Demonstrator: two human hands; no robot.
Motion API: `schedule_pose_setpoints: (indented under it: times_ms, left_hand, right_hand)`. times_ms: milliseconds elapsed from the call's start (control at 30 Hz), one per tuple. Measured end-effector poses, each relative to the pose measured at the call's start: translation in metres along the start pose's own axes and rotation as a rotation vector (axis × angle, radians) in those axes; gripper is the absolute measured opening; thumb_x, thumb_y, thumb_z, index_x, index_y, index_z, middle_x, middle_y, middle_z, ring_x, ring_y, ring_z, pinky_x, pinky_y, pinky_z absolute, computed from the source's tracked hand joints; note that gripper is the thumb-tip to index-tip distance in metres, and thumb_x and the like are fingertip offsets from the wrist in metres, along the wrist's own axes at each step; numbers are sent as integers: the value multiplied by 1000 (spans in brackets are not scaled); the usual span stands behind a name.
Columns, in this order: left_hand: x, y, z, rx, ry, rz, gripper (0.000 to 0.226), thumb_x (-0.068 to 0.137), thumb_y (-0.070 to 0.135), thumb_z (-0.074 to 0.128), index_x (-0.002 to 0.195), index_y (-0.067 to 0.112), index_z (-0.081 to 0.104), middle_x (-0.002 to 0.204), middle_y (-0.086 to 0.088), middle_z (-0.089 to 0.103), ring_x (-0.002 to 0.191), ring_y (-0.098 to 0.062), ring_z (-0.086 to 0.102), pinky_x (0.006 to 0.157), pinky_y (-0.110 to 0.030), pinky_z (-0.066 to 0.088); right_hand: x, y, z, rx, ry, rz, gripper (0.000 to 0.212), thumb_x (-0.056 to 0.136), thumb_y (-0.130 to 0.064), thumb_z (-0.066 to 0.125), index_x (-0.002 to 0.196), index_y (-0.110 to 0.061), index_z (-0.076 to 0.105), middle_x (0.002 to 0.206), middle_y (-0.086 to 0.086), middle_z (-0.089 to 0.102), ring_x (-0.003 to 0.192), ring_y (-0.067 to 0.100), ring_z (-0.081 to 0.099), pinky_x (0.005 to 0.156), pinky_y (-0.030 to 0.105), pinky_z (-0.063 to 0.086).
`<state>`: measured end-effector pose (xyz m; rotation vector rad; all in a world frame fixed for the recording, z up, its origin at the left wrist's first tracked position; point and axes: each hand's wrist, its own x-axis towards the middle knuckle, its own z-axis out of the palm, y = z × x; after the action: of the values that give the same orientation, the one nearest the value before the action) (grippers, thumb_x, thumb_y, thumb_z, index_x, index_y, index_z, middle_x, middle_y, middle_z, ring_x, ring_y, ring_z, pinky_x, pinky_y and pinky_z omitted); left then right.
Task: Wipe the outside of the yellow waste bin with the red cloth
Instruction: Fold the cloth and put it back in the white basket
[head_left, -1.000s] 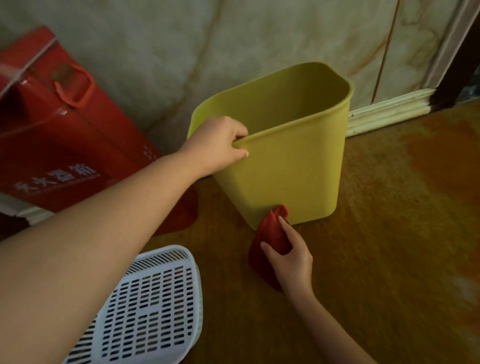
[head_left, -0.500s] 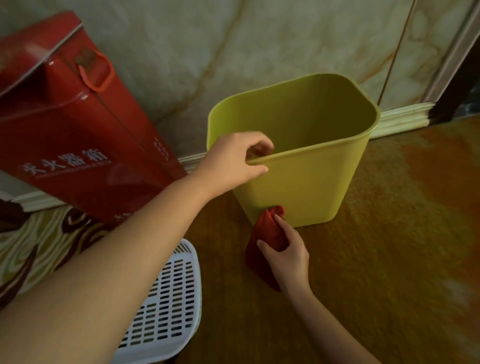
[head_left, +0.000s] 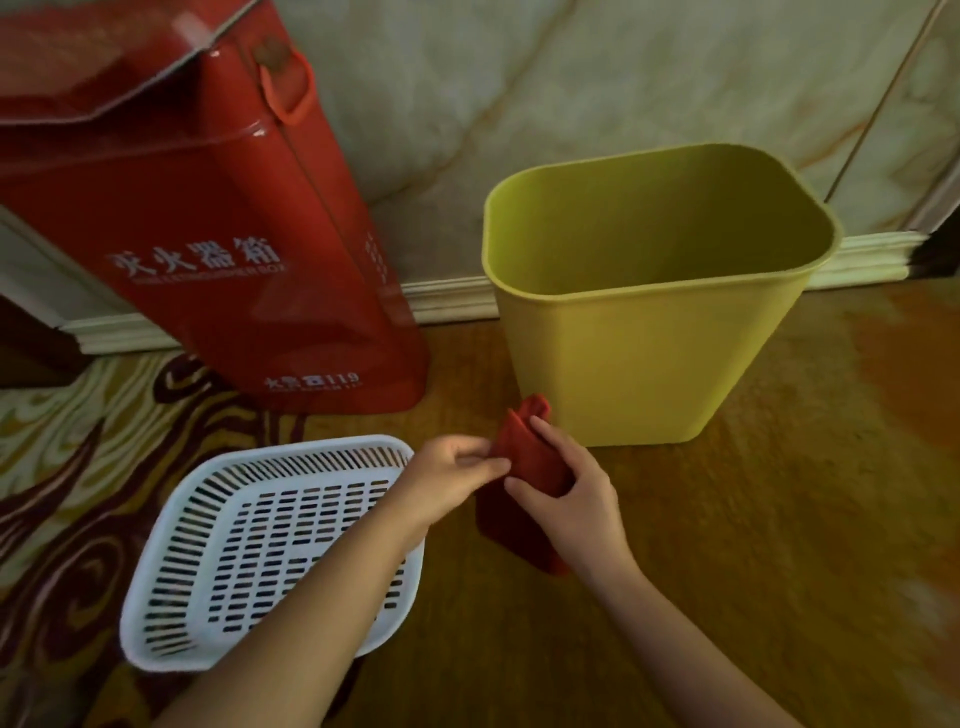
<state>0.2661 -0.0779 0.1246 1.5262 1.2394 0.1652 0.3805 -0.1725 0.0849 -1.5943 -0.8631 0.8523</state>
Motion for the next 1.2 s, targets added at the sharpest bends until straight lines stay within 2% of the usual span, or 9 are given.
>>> schedule_pose_setpoints:
  times_ms: [67,167,233,367,533,767,900,1067,1200]
  left_hand:
    - [-4,-2,-8,-44,-3,-3,16,81,21,63,96,21,68,87,6,71,82,-5,66,64,-12,50]
    - [-15,-5,-32,-98,5,-36,30,80,17,63,110,10,63,103,-7,70,96,-18,65,84,-32,53]
    - [-25,-7,-52,-114,-2,-31,28,81,14,61,108,8,64,104,-11,70,97,-22,65,89,-37,52]
    - [-42,-12,-100,-157,3,24,21,83,8,57,102,9,66,81,2,72,75,-9,67,73,-23,55]
    - [-60,-37,-155,-222,93,13,14,80,10,61,90,16,69,79,2,72,72,-10,66,69,-21,56]
    - [-72,-108,-193,-380,136,-114,13,80,10,63,79,18,74,74,6,76,72,-9,70,60,-18,54]
    - [-63,-150,-199,-429,176,-223,14,78,10,65,92,11,70,76,3,76,70,-9,70,58,-18,53]
    - [-41,-198,-203,-428,247,-323,27,76,11,69,102,5,67,102,-13,71,91,-22,68,75,-28,55]
    - [-23,-226,-207,-437,303,-362,24,76,10,68,99,5,68,102,-13,71,93,-23,67,82,-32,55]
  right_hand:
    - [2,-7,-1,6,-120,-6,64,72,-11,71,129,-32,51,127,-8,55,113,6,54,93,23,47]
    - [9,-22,0,79,-304,-10,65,74,4,59,126,-33,52,121,-8,59,94,0,61,75,15,49]
    - [13,-35,7,70,-399,-45,68,73,10,56,124,-34,49,123,-8,57,99,-4,60,82,13,47]
    - [23,-62,35,1,-542,-122,65,74,6,67,125,-31,50,130,-6,54,118,4,52,101,22,41]
    - [31,-87,79,-9,-548,-166,49,71,1,74,110,-27,62,114,-4,63,108,8,59,98,22,44]
    - [38,-76,155,-86,-669,-43,39,73,8,70,85,-29,68,89,-7,68,75,-1,66,67,19,56]
    - [42,-48,195,-256,-697,20,32,72,2,70,94,-22,71,91,-1,70,81,15,67,79,36,56]
    - [45,-9,233,-384,-684,60,32,72,-3,71,100,-18,71,97,-3,71,84,12,66,74,29,57]
    - [50,12,260,-399,-690,154,30,75,-7,71,101,-22,69,93,-8,66,79,12,66,64,29,59]
